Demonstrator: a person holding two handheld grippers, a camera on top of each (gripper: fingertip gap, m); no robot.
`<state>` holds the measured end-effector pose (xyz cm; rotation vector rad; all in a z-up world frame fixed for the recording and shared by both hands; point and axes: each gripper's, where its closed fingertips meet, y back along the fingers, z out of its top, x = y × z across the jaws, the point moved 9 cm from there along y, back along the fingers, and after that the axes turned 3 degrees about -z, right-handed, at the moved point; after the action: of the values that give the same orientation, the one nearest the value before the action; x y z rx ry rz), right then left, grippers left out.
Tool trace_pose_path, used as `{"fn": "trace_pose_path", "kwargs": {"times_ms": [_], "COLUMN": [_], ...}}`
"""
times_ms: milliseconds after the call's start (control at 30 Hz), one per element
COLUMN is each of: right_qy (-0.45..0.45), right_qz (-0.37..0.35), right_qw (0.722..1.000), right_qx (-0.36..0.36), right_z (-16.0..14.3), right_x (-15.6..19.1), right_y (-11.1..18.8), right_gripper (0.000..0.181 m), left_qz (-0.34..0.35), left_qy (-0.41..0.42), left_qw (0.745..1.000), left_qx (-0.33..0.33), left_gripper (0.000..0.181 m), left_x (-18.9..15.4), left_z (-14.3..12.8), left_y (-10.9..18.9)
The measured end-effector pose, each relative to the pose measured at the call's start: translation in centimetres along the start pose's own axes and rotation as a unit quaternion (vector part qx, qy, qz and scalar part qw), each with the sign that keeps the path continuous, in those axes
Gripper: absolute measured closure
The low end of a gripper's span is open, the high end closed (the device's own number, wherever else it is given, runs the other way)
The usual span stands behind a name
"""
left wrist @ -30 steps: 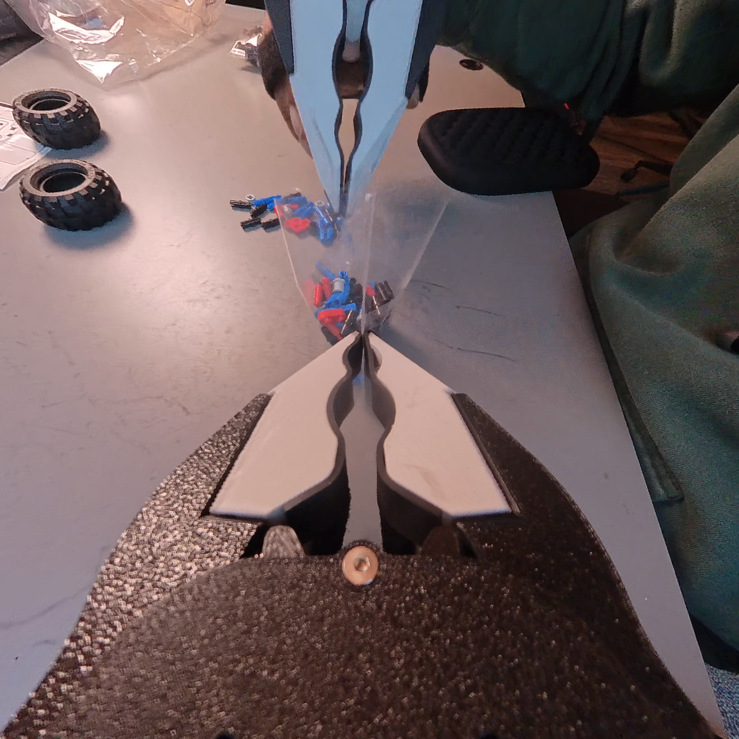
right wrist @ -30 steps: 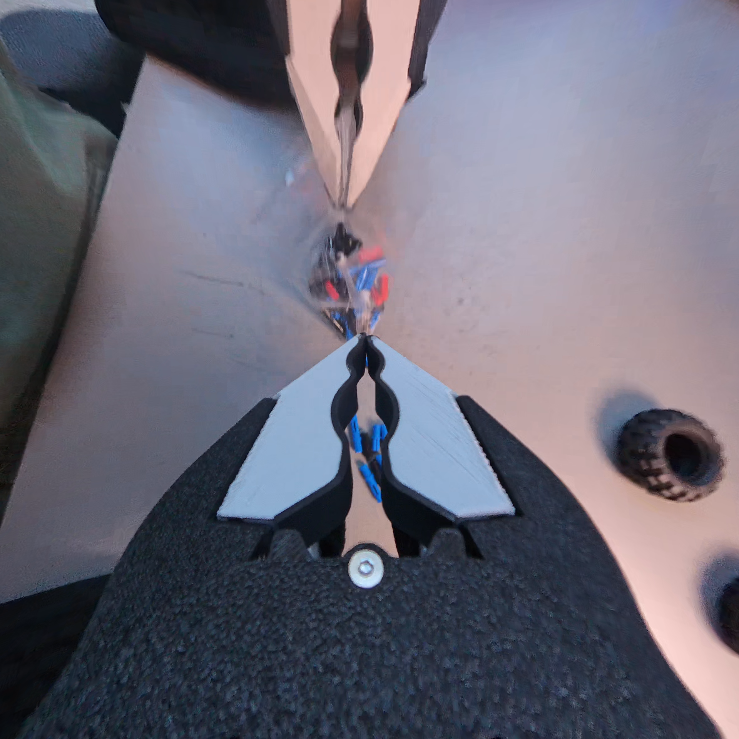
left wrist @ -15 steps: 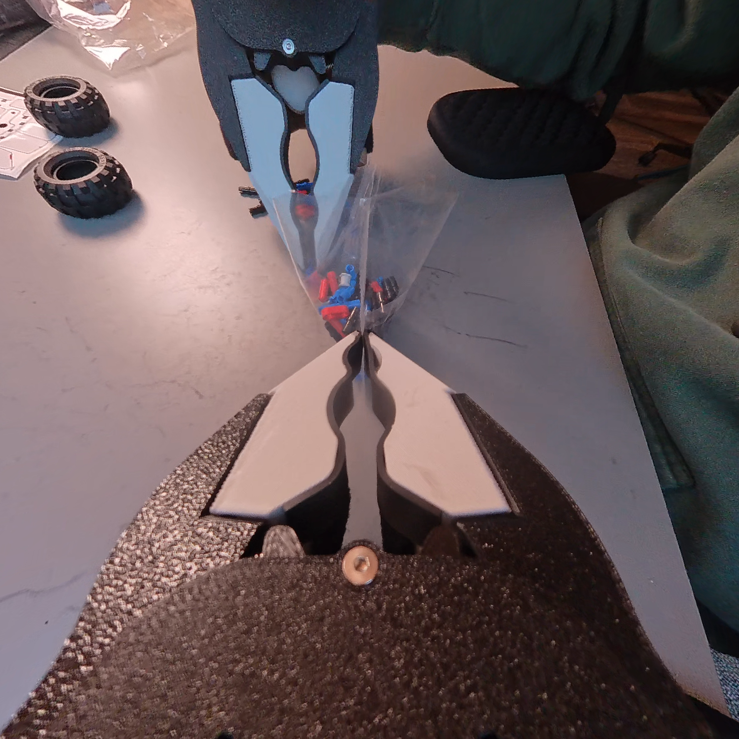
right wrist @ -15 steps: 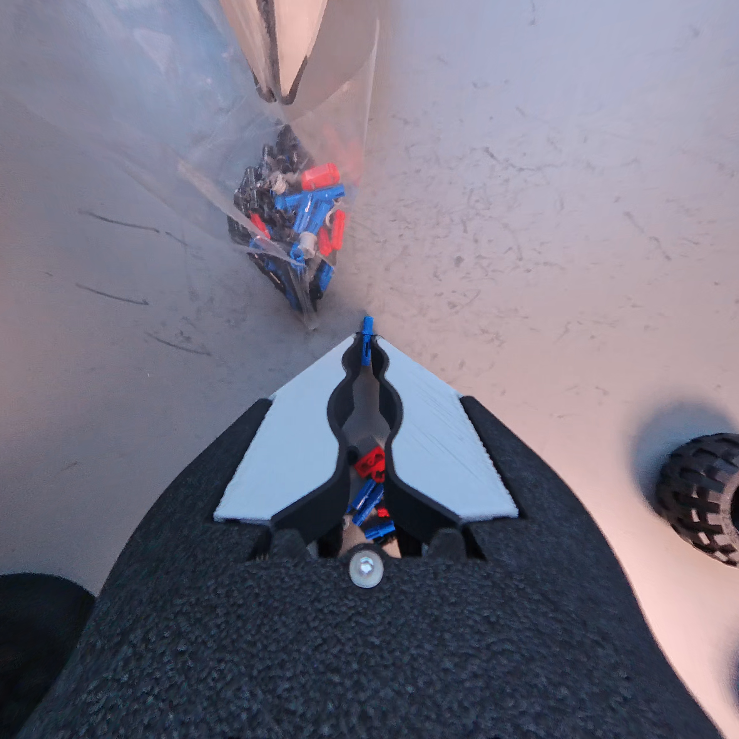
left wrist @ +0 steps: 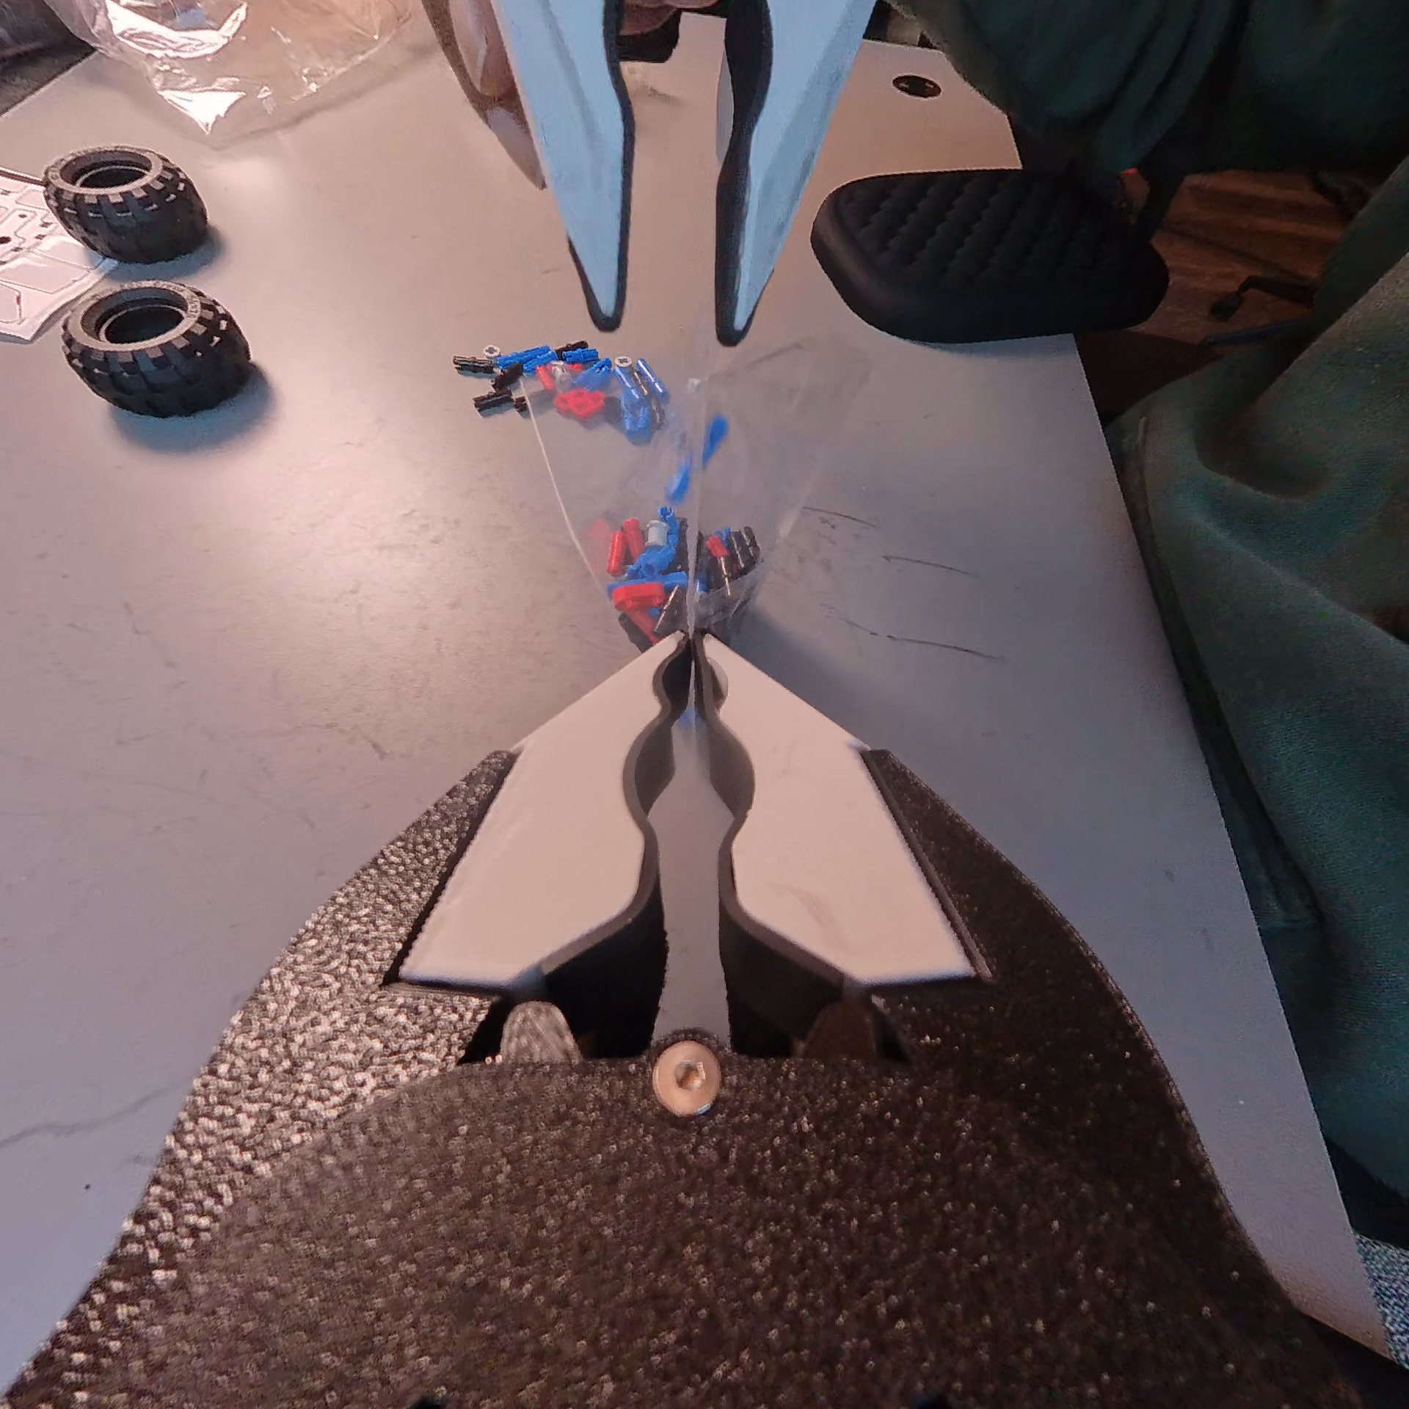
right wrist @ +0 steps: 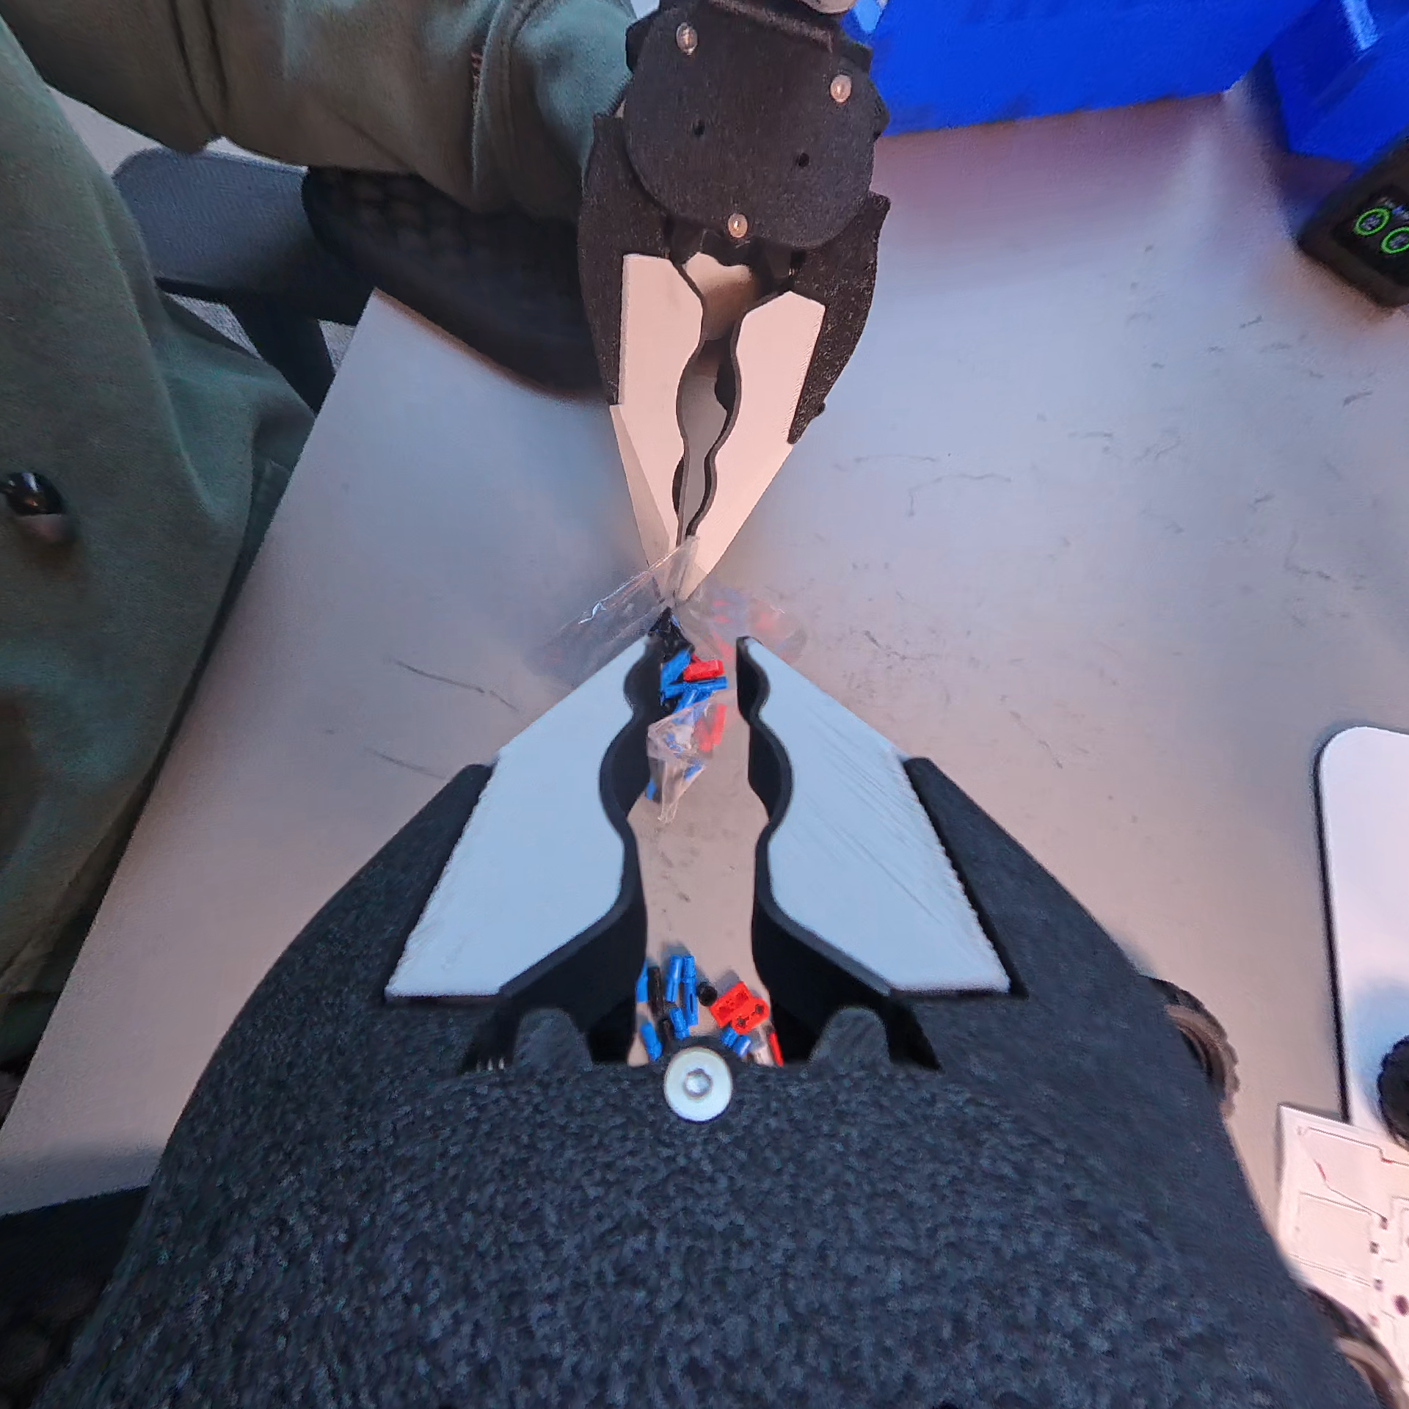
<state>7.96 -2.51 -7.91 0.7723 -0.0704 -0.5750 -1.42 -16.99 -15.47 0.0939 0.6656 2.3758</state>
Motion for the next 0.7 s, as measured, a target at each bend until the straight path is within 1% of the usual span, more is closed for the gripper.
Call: {"fn": "trace_pose_path", "kwargs": {"times_ms": [67, 100, 133, 200, 267, 333, 400, 467, 533, 600, 667, 700], "right_qy": [-0.022, -0.035, -0.042, -0.046, -0.047, -0.051, -0.048, -0.041, -0.043, -0.047, -0.04, -0.04], "right_qz": [-0.011, -0.02, -0.03, -0.039, -0.026, -0.01, -0.003, -0.011, -0.004, 0.005, 0.004, 0.005], "right_qw": [0.999, 0.998, 0.998, 0.997, 0.993, 0.99, 0.991, 0.99, 0.989, 0.989, 0.989, 0.991], "right_qx": [-0.034, -0.039, -0.028, 0.04, 0.107, 0.13, 0.126, 0.137, 0.141, 0.139, 0.141, 0.13], "right_z": [-0.3, -0.9, -1.9, -5.0, -8.0, -9.8, -10.3, -10.7, -10.9, -10.9, -10.7, -10.3], "right_x": [-0.2, -0.3, -0.4, -0.2, 0.8, 1.8, 2.4, 2.5, 2.5, 2.6, 2.5, 2.5], "right_y": [1.2, 2.0, 2.7, 3.0, 2.1, 0.9, 0.3, 0.0, -0.3, -0.3, -0.4, -0.2], "right_gripper": [0.162, 0.162, 0.163, 0.164, 0.164, 0.164, 0.169, 0.169, 0.17, 0.176, 0.178, 0.178], "left_qz": [0.0, -0.001, -0.001, -0.003, -0.005, -0.005, -0.005, -0.004, -0.004, -0.006, -0.006, -0.006], "left_qy": [-0.001, -0.002, -0.002, -0.001, -0.001, -0.002, -0.001, 0.001, 0.002, 0.003, 0.003, 0.003], "left_qw": [1.0, 1.0, 1.0, 1.0, 1.0, 1.0, 1.0, 1.0, 1.0, 1.0, 1.0, 1.0], "left_qx": [0.001, 0.001, 0.001, 0.0, 0.0, 0.0, -0.002, -0.003, -0.004, -0.004, -0.004, -0.004], "left_gripper": [0.181, 0.181, 0.181, 0.181, 0.181, 0.181, 0.181, 0.181, 0.181, 0.181, 0.181, 0.181], "left_x": [-0.1, -0.1, -0.1, -0.1, -0.1, -0.1, -0.1, -0.1, -0.1, 0.0, 0.0, -0.1], "left_z": [0.0, 0.0, 0.0, 0.0, 0.0, 0.0, 0.0, 0.0, 0.0, 0.0, 0.0, 0.0], "left_y": [0.0, 0.0, 0.0, -0.1, -0.1, -0.2, -0.2, -0.3, -0.3, -0.3, -0.3, -0.3]}}
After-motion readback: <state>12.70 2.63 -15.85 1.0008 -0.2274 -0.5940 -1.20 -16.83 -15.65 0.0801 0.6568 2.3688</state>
